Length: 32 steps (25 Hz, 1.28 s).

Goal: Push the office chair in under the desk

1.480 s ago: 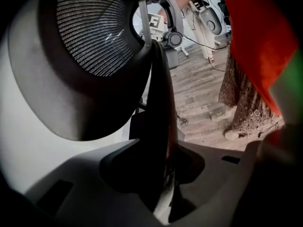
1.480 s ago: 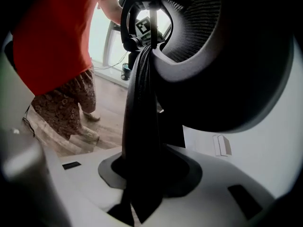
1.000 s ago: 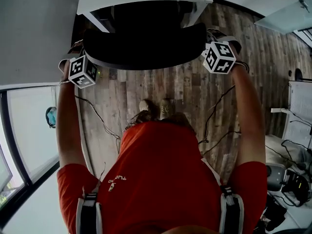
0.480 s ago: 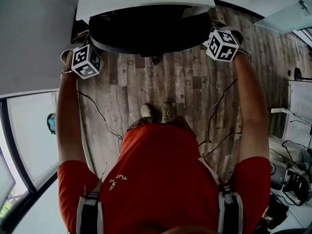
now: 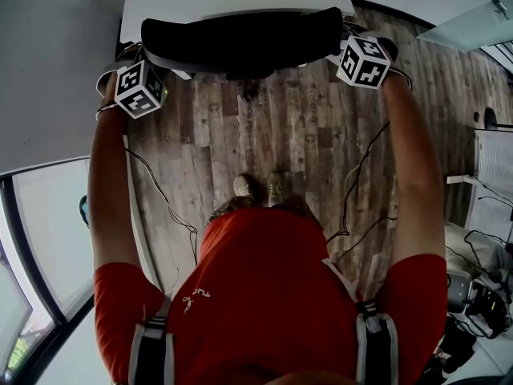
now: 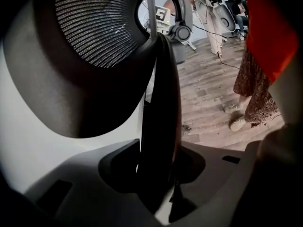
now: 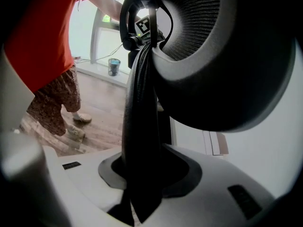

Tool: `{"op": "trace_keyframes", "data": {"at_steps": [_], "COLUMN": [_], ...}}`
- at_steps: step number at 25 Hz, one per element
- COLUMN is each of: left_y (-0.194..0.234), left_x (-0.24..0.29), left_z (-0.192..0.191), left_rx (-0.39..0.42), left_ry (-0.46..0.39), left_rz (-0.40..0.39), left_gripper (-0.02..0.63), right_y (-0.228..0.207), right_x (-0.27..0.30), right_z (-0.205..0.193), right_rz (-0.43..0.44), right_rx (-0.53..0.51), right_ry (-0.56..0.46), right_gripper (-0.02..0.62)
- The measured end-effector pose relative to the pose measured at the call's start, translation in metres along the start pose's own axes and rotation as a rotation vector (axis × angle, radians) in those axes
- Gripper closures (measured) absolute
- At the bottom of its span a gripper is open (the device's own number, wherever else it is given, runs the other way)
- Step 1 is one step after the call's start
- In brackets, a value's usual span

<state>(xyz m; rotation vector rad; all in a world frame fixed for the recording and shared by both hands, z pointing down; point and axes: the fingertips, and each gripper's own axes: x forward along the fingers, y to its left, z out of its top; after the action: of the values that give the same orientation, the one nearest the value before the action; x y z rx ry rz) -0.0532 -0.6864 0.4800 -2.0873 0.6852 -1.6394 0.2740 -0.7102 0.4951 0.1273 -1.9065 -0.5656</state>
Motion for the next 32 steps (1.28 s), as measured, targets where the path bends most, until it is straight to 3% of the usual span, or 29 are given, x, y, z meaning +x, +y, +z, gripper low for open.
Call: {"op": "trace_keyframes", "data": {"at_steps": [10, 24, 32], "left_y": [0.03, 0.035, 0.034], "left_x": [0.025, 0.031, 0.032], "left_z": [0.004, 0.019, 0.025], "left_rx": [0.004, 0.001, -0.032], "left_ry": [0.007, 0.009, 0.021], "left_rz": [-0.003, 0.013, 0.085], "left_gripper": [0.459, 0.465, 0.407], "right_y": [-0.034, -0.049, -0.052], "right_x": [0.014, 0.014, 0.015], "right_z": [-0.019, -0.036, -0.045], "right_rz": [0.011, 0.011, -0.026], "right_rx": [0.01, -0.02, 0.012], "right_ry": [0.01, -0.008, 0.007], "right_gripper": [0.458, 0.456, 0.42]}}
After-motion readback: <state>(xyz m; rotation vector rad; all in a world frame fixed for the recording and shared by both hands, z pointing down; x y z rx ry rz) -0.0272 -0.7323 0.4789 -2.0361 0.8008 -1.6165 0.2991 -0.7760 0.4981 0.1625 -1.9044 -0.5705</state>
